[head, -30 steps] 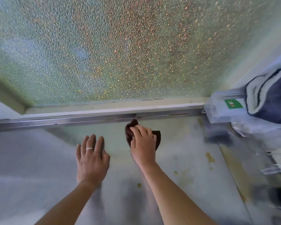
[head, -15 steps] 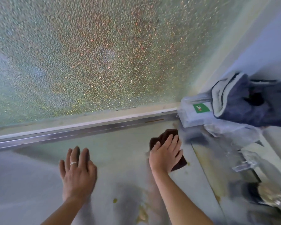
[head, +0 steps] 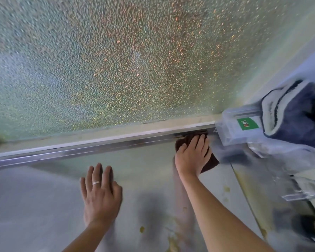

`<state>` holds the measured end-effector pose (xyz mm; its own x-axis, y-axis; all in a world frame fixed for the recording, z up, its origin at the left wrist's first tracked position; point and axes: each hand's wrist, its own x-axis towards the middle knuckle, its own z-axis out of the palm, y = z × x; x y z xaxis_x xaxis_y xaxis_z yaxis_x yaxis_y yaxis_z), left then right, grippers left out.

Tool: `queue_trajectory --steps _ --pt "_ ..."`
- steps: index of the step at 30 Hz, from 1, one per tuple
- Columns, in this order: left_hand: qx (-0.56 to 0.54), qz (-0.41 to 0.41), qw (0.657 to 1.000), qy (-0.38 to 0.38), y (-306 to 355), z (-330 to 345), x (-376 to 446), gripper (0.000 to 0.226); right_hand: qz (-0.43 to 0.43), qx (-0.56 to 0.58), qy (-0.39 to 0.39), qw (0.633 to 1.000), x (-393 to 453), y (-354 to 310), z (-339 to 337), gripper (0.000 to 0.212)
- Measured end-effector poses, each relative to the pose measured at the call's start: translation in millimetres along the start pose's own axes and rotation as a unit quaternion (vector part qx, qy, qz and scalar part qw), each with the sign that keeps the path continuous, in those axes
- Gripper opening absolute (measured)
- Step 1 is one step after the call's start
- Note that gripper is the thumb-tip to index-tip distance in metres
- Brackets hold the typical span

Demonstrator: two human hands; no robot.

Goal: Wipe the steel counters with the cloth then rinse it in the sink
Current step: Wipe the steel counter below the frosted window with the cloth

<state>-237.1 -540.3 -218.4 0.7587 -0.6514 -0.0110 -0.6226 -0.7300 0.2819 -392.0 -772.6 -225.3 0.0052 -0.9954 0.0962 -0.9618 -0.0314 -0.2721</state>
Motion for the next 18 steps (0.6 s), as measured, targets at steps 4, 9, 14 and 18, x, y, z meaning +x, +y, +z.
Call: queue_trajectory --steps 4,9,14,18 --pt "0.004 0.008 1.0 0.001 1.9 0.0 1.9 0.054 -0.061 0.01 -0.005 0.998 -33.5 -25.2 4.6 0.058" --pt "0.006 0.015 1.0 0.001 1.0 0.2 1.5 0.053 -0.121 0.048 -0.021 0.991 -84.5 -70.0 6.0 0.055" --pt "-0.009 0.021 1.0 0.005 -1.2 0.5 1.5 0.046 -0.23 0.077 -0.037 0.969 -113.5 -89.7 12.8 0.052" --pt "-0.069 0.023 0.997 0.011 -4.0 -1.2 1.7 0.05 -0.345 0.081 -0.073 0.932 -110.4 -87.3 16.6 0.055"
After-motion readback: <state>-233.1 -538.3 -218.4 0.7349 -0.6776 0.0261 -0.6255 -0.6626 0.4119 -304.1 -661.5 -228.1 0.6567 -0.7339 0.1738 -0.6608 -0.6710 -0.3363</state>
